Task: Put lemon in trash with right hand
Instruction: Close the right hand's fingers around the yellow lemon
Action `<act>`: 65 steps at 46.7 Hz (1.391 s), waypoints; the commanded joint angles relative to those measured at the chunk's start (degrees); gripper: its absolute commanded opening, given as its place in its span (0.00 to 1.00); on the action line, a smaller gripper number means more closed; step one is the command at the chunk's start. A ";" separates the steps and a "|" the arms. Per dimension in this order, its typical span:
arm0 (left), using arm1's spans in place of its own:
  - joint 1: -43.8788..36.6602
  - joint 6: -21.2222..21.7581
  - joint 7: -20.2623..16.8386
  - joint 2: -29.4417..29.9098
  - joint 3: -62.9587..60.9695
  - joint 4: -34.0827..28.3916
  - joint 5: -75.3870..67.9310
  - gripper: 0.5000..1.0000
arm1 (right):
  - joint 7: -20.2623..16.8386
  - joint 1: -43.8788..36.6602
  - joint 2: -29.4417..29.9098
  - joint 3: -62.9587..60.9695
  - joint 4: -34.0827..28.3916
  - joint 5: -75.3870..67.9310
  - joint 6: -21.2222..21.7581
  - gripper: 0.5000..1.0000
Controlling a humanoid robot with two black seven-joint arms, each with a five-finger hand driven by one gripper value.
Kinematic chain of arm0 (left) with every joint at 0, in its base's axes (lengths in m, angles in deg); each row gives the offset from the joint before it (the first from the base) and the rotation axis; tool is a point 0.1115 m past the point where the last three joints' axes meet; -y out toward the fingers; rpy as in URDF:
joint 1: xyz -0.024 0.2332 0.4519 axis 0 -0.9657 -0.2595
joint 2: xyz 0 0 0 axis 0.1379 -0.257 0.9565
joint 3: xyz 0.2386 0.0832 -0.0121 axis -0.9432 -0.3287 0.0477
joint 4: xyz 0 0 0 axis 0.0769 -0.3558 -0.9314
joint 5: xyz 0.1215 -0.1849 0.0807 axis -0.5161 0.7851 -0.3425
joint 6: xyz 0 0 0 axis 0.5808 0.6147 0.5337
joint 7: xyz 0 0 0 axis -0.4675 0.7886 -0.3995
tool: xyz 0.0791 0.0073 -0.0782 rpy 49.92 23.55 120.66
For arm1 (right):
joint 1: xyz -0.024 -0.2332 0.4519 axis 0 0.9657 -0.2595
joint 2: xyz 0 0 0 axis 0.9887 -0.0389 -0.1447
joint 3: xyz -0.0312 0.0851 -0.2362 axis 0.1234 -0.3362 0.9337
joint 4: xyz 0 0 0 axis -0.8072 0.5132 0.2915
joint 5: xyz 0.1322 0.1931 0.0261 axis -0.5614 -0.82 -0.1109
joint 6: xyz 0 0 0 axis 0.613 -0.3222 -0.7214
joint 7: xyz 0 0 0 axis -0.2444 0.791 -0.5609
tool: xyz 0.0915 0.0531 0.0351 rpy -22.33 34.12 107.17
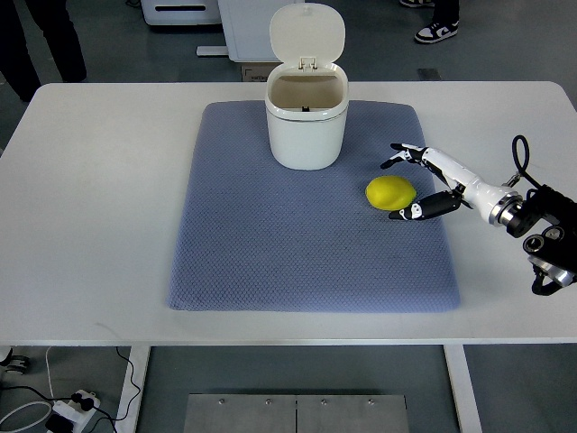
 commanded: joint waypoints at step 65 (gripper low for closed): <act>0.00 -0.05 0.00 0.00 0.00 0.00 0.00 1.00 | -0.10 -1.25 1.26 2.41 1.89 -0.15 -0.76 0.00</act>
